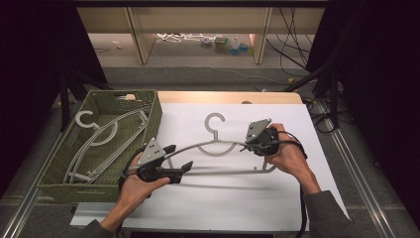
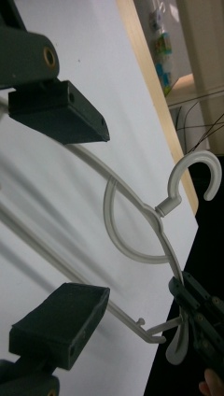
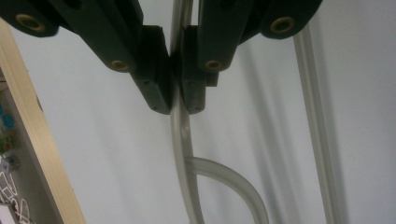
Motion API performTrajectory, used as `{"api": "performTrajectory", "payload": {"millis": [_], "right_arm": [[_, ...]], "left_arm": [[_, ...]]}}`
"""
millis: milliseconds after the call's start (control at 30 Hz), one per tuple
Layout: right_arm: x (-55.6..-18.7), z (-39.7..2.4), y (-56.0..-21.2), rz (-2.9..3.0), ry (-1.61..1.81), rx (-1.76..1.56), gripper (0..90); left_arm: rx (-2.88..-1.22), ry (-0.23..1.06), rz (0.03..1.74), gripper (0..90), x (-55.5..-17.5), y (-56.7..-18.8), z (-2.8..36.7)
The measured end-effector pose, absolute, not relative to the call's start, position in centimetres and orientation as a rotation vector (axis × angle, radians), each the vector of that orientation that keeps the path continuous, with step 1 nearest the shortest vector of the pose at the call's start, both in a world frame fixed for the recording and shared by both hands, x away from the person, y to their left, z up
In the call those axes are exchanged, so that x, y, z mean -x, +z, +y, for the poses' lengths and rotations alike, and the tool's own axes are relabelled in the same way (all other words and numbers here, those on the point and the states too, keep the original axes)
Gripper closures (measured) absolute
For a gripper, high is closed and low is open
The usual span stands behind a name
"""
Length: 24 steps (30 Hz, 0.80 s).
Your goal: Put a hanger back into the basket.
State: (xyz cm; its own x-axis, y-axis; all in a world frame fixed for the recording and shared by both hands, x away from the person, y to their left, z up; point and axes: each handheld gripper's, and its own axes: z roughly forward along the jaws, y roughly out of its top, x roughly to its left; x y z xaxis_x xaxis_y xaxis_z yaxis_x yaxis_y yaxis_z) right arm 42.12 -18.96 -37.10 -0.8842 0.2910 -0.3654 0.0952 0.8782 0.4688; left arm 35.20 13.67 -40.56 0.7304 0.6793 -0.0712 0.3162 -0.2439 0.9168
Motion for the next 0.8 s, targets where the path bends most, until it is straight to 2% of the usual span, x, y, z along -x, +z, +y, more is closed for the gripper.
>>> {"api": "performTrajectory", "payload": {"millis": [533,800], "right_arm": [[-38.6,-18.5,-35.5,2.611,0.639,-0.174,82.6],[-37.4,-17.9,-34.7,2.607,0.647,-0.125,82.6]], "left_arm": [[-1.928,0.334,0.729,25.0,-37.8,-39.2,11.3],[-2.029,0.289,0.655,35.7,-38.4,-39.5,9.9]]}}
